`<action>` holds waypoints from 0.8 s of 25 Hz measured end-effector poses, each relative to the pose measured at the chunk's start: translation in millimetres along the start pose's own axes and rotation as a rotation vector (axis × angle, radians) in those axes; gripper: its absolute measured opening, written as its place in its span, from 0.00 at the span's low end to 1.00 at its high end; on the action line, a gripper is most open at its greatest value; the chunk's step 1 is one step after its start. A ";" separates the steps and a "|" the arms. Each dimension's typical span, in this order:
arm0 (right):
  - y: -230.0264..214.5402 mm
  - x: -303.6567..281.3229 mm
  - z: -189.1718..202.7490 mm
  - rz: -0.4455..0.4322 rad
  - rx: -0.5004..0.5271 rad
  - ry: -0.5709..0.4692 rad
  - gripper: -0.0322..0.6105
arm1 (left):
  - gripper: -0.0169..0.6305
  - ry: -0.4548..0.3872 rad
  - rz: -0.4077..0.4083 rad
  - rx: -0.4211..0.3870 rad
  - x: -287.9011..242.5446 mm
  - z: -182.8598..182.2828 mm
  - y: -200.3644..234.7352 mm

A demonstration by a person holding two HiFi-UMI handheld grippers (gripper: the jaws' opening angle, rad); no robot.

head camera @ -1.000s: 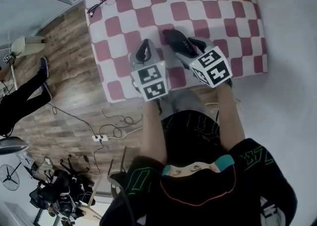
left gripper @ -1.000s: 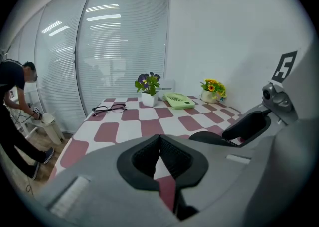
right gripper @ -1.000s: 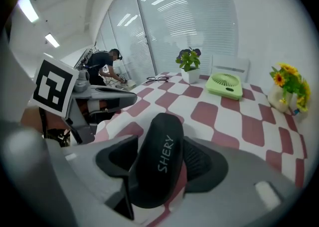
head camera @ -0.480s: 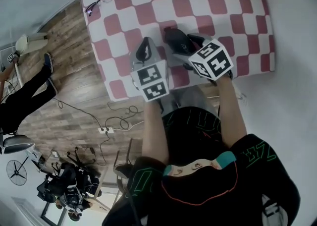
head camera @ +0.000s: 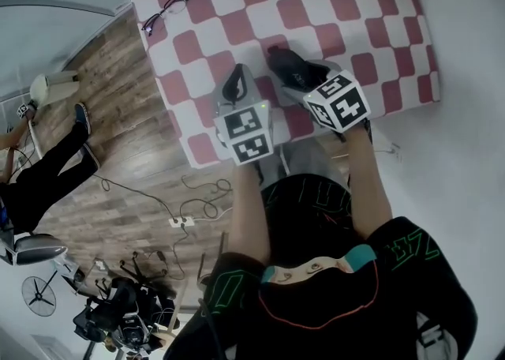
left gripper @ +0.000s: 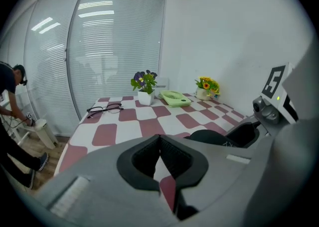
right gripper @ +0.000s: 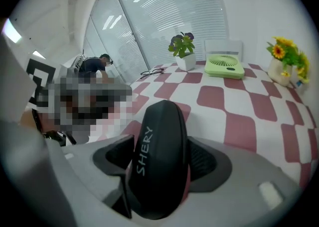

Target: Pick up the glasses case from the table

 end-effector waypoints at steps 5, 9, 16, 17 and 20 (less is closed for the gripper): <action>8.9 12.4 -17.0 0.129 0.017 -0.112 0.56 | 0.04 -0.064 0.047 -0.032 15.4 -20.9 4.7; 12.4 27.5 -43.4 0.240 0.025 -0.221 0.56 | 0.04 -0.134 0.068 -0.064 35.7 -43.7 14.8; 21.6 60.4 -92.4 0.348 0.075 -0.369 0.56 | 0.04 -0.270 0.082 -0.078 67.4 -86.8 29.1; 22.3 66.0 -99.7 0.358 0.087 -0.392 0.56 | 0.04 -0.288 0.088 -0.084 71.7 -92.2 28.5; 20.6 82.4 -122.2 0.394 0.118 -0.463 0.56 | 0.04 -0.351 0.105 -0.100 83.8 -111.8 24.9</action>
Point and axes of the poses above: the fingertips, and each gripper's own axes: x backward along the fingers, y to its left, z out of its underside, the point moved 6 cm from there along x, backward along the fingers, and after that the axes turned 14 degrees about x, right-handed, at the moved point
